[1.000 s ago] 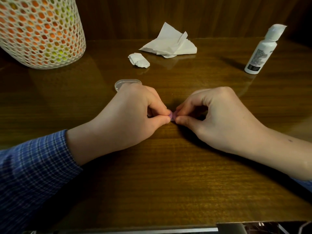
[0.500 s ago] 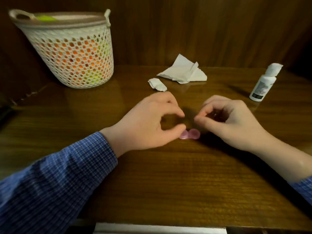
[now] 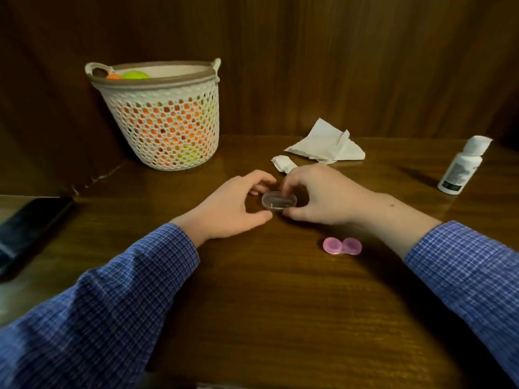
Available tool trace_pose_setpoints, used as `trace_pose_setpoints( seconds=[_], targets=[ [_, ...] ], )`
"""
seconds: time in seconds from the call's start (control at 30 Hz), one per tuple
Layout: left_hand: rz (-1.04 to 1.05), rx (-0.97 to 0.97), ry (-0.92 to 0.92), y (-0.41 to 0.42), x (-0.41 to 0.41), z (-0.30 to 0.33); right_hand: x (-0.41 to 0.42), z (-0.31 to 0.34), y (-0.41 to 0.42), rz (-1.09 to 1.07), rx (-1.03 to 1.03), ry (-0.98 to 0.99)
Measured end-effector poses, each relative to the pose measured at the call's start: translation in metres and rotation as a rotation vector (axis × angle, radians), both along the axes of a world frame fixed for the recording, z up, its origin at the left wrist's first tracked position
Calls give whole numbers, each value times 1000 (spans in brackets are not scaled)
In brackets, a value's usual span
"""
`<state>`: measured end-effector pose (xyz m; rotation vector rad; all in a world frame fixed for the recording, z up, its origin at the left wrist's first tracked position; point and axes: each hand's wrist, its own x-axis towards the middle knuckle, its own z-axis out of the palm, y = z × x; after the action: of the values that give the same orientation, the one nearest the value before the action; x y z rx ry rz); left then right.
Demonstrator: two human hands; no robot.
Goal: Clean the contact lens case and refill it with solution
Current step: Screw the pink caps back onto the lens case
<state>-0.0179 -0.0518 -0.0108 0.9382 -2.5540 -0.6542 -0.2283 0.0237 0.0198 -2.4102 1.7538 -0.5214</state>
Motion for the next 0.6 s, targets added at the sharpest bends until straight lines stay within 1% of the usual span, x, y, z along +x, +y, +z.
trace_pose_setpoints(
  seconds=[0.07,0.2,0.37,0.6],
  targets=[
    [-6,15,59,0,-4,-4,2,-6,-3,10,-41,44],
    [21,56,135,-1,-10,-7,3,-10,-2,25,-120,63],
    [58,138,171,0,-11,-2,-1,2,0,42,-61,37],
    [79,240,188,0,-12,2,7,7,6,58,-52,95]
  ],
)
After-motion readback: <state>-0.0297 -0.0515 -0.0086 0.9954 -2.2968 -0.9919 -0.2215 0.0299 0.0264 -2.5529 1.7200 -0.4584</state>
